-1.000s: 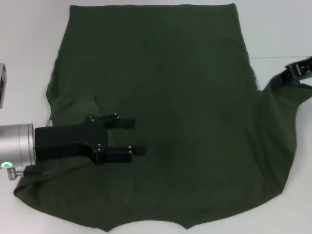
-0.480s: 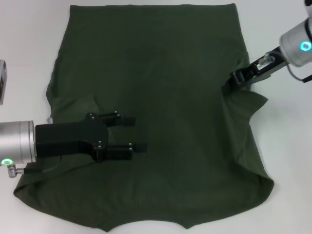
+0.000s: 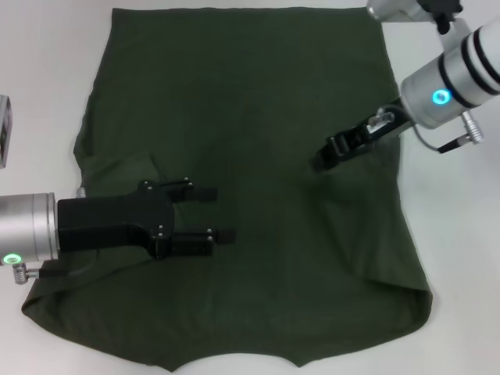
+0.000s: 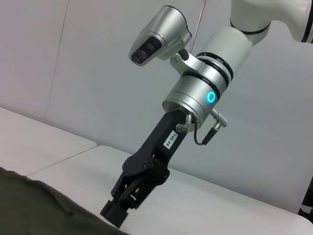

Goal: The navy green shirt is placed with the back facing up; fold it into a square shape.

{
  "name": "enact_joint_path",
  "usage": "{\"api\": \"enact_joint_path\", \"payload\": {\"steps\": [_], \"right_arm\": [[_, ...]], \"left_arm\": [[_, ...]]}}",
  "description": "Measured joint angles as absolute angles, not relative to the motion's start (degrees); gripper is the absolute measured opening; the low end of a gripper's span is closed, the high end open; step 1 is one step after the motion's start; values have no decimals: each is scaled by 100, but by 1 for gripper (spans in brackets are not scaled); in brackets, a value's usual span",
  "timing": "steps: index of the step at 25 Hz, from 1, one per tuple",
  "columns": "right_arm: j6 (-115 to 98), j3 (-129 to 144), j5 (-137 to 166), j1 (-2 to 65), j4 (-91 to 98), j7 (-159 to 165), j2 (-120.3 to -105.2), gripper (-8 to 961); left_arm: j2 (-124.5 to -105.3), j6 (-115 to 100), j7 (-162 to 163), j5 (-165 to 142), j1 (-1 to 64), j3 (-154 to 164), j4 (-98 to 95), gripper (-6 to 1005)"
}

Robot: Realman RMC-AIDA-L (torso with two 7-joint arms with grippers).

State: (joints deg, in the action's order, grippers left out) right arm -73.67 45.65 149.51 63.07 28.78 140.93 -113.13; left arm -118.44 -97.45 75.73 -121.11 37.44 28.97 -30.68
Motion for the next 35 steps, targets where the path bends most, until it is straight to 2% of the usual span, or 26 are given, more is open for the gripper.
{"api": "enact_joint_path", "payload": {"steps": [2,7,9,14,18,21,26,35], "right_arm": [[-7423,4578,14747,6306,2845,14097,-11362,123],[-7453,4596,14347,6306,2823,14109,-11471,349],[-7425,4574,14317,6275,2851,14111,-11474,388],[-7408,4431,13966,5987,3021,13971,-11348,486],[-7644,4426,13152,5547,3238,13546,-11181,565],[-7951,4427,12780,5299,3248,13339,-11060,804],[-8271,4407,12681,4977,3307,13188,-10974,917],[-8553,4418,12689,4769,3341,12764,-10838,945]], "left_arm": [[-11841,-9747,7572,-12111,3744,2909,-3068,849],[-11816,-9756,7570,-12111,3746,2928,-3074,853],[-11807,-9760,7569,-12111,3748,2935,-3076,855],[-11786,-9800,7619,-12111,3751,2930,-3084,858],[-11756,-9842,7767,-12111,3752,2900,-3122,862],[-11752,-9843,7932,-12111,3743,2897,-3196,864],[-11740,-9804,8510,-12113,3713,2799,-3408,868],[-11431,-10009,10249,-12320,3419,2530,-4046,875]]}}
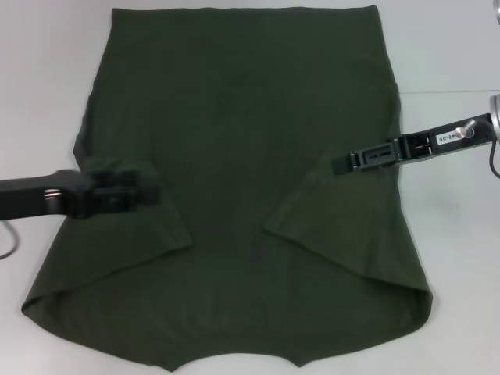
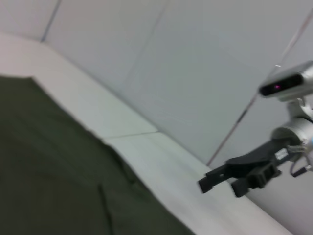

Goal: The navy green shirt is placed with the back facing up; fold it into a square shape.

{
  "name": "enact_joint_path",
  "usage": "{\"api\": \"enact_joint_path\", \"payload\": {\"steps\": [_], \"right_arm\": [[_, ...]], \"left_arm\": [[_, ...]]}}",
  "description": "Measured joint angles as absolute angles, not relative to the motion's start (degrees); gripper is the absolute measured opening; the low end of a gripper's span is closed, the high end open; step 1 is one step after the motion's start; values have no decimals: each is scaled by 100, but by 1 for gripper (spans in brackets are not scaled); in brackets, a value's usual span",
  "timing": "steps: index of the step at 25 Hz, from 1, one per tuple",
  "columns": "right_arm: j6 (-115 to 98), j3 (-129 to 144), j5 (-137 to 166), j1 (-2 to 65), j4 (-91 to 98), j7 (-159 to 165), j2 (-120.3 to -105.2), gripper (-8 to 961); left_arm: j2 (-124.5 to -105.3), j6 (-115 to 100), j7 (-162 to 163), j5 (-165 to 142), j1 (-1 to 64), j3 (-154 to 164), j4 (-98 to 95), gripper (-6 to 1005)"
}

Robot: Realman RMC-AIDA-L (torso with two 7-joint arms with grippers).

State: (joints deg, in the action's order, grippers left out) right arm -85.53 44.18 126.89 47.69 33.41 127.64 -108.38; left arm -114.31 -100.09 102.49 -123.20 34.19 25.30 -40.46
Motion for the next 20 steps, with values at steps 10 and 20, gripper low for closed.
{"api": "enact_joint_path", "payload": {"steps": [10,20], "right_arm": [[-9066,4508,13052,4791,3349,12235,-10668,944],[-9509,4366,13201,4638,3337,11902,-10635,945]], "left_arm": [[-11136,-10372,11577,-13902,3329,1482,-4498,877],[-11028,-10374,12499,-14819,3386,1237,-4633,881]]}}
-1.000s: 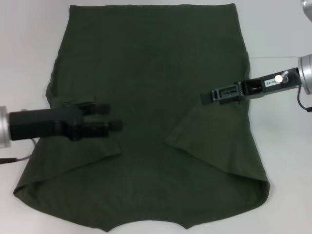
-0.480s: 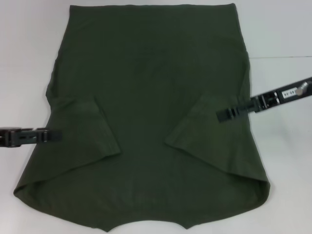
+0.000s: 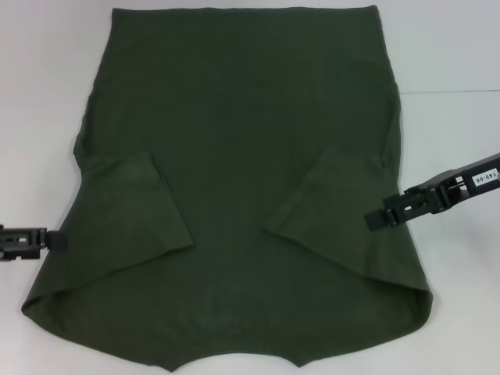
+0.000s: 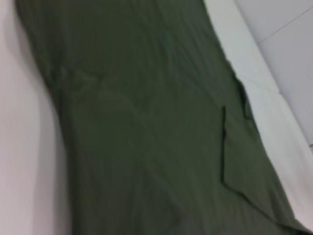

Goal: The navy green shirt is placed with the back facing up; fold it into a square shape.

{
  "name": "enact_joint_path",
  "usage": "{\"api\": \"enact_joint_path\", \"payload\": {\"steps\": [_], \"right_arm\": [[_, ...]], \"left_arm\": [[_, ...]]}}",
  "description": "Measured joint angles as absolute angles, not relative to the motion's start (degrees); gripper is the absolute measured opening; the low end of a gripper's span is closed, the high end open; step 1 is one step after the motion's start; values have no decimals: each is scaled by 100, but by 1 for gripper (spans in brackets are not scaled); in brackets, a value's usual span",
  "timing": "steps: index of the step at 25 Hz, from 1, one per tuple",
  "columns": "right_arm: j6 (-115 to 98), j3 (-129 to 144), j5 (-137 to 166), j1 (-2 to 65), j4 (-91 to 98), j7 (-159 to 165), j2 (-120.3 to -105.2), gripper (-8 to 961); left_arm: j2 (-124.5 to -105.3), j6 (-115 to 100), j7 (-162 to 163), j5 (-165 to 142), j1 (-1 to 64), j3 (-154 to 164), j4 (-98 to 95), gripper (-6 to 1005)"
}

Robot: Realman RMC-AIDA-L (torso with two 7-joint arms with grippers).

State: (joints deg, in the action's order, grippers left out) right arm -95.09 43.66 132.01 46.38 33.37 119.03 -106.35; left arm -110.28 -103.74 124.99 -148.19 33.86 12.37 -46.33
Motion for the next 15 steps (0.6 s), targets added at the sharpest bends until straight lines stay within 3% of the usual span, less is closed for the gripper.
{"api": "enact_joint_path", "payload": {"steps": [15], "right_arm": [[-9185,4176,13191,4589,3270,11860,-10958,945]], "left_arm": [[-11029,-9887,12595,-15736,3351,1244,-4598,881]]}}
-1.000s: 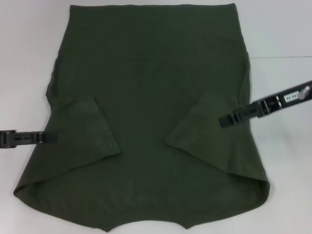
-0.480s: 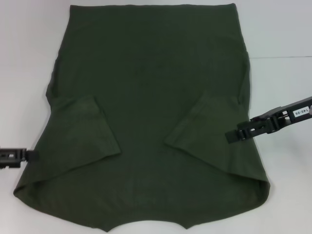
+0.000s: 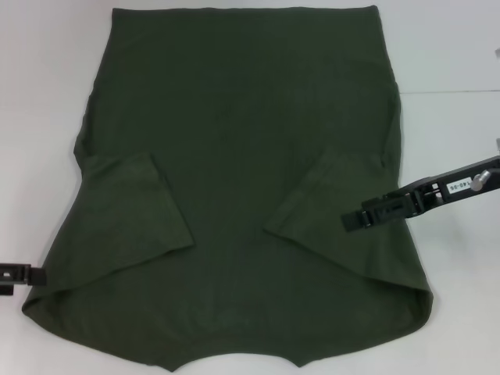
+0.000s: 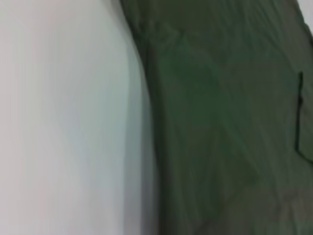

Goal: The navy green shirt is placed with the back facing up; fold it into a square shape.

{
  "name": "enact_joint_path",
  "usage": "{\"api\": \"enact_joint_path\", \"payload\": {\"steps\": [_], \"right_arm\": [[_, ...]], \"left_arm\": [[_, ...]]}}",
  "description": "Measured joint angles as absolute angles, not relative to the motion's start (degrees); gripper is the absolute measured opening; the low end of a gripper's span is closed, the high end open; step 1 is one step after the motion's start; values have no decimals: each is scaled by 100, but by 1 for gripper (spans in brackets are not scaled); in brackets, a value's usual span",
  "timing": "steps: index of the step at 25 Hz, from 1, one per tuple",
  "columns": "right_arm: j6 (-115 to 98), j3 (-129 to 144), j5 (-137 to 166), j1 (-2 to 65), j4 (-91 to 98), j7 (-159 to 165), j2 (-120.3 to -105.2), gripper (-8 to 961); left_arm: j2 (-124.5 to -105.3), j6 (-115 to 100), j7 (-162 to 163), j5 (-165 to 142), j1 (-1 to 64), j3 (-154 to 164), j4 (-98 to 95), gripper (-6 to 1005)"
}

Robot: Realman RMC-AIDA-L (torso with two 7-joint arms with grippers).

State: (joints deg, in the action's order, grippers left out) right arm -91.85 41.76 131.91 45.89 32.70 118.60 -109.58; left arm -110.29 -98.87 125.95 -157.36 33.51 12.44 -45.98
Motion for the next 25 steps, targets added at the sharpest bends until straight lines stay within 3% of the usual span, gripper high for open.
{"api": "enact_joint_path", "payload": {"steps": [25], "right_arm": [[-8963,4165,13192,4589,3252,11863,-11030,945]], "left_arm": [[-11012,-9242,12739,-16004,3472,1509,-4130,881]]}}
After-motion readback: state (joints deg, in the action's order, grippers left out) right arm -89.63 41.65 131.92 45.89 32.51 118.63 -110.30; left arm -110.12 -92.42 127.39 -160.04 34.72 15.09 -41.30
